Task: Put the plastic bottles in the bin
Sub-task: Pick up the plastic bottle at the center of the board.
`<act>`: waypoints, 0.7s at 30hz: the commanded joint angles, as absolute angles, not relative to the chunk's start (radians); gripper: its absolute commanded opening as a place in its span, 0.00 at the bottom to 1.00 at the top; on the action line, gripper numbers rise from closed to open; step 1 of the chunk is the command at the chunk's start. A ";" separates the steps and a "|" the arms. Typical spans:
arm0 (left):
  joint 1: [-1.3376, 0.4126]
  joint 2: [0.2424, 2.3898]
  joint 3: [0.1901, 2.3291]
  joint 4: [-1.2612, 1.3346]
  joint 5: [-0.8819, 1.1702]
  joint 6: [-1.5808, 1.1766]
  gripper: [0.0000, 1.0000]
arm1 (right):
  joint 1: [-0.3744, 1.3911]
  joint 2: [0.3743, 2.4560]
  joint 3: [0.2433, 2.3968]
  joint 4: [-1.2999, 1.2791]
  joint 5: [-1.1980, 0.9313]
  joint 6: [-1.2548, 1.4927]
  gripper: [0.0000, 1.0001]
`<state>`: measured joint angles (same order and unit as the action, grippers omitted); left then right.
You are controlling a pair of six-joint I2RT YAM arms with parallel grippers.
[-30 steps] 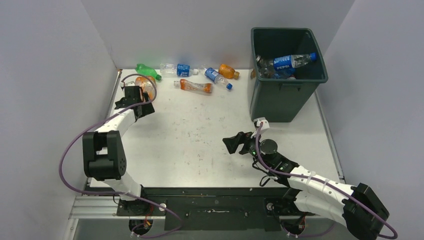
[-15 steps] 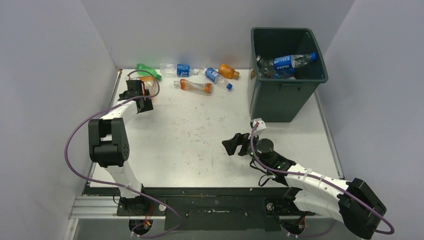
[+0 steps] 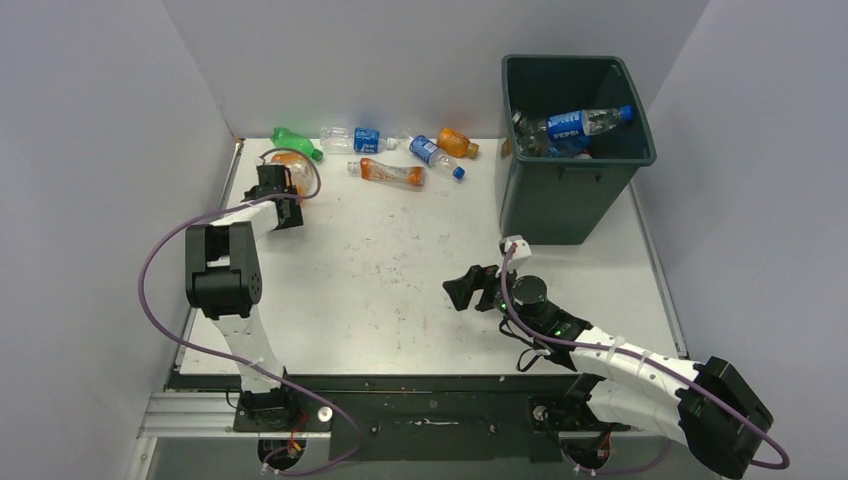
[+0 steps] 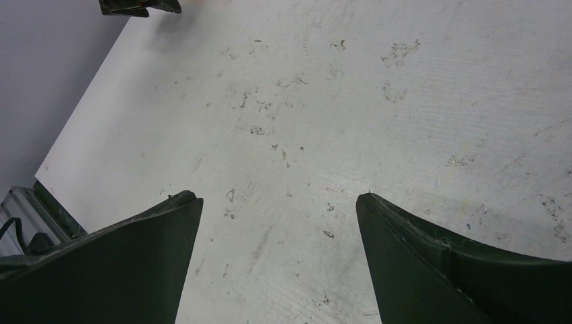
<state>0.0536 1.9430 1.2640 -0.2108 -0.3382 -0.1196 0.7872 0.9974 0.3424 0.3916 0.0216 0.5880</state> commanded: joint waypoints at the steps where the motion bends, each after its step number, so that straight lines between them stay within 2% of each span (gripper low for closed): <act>1: 0.069 1.973 1.327 -0.123 -0.331 -0.106 0.64 | 0.794 0.991 0.397 0.412 0.025 0.575 0.87; 9: 0.074 1.981 1.334 -0.112 -0.304 -0.112 0.54 | 0.794 1.021 0.410 0.417 0.021 0.574 0.87; 21: 0.074 1.981 1.331 -0.104 -0.282 -0.103 0.15 | 0.794 0.961 0.395 0.372 0.042 0.580 0.87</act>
<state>0.0673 1.9812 1.2987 -0.1600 -0.3004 -0.1104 0.7872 0.9981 0.3733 0.3649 0.0223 0.5846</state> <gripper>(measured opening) 0.188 0.871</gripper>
